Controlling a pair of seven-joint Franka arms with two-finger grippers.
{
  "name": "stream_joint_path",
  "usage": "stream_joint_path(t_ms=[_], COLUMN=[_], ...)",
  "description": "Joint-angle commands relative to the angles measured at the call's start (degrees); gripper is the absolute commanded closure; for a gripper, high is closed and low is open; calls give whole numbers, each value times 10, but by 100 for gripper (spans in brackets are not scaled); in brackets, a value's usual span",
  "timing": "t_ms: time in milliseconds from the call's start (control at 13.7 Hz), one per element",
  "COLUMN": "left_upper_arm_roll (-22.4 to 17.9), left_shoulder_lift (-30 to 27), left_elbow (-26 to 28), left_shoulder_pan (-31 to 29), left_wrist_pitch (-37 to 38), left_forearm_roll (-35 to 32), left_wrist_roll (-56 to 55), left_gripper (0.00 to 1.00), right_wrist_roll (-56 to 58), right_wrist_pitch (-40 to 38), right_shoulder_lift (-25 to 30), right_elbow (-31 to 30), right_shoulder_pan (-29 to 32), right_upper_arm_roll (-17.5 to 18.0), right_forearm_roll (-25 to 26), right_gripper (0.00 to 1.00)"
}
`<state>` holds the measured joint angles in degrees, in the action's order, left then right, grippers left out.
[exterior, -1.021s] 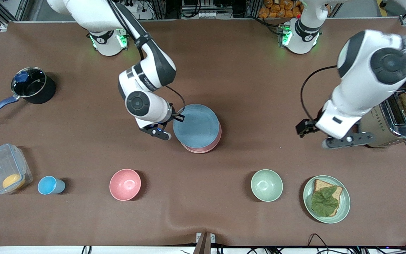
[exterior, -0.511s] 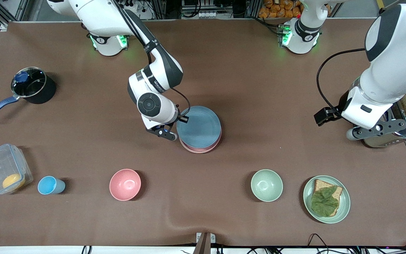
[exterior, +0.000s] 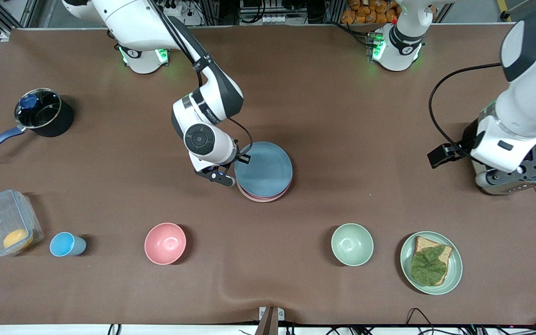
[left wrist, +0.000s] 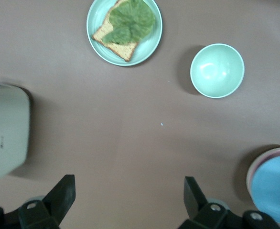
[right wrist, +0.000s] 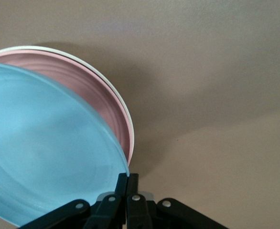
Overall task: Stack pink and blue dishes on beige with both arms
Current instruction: 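Release the blue plate with the right gripper while the left gripper retracts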
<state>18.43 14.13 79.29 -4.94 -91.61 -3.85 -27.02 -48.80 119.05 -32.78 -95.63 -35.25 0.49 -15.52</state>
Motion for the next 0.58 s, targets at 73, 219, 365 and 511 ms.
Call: stream_joint_path(t_ms=[73, 219, 365, 511], left_upper_arm_roll=[3, 0, -2, -1], left_shoulder_lift=[-8, -17, -23, -24], left_elbow=[-17, -15, -15, -14], left_shoulder_pan=[-9, -9, -10, -9], left_wrist_pitch=[25, 29, 32, 34], left_forearm_roll=[26, 20, 20, 17], left_wrist_roll=[11, 11, 11, 10], left_gripper=[0, 0, 0, 0], right_wrist_roll=[-16, -14, -13, -9], right_wrist_pitch=[8, 7, 4, -6], right_shoulder_lift=[-13, -14, -12, -7], right_elbow=[14, 15, 17, 21], right_shoulder_pan=[-12, -12, -12, -10], right_upper_arm_roll=[-5, -5, -5, -5], right_forearm_roll=[13, 14, 25, 32], right_gripper=[100, 78, 0, 0])
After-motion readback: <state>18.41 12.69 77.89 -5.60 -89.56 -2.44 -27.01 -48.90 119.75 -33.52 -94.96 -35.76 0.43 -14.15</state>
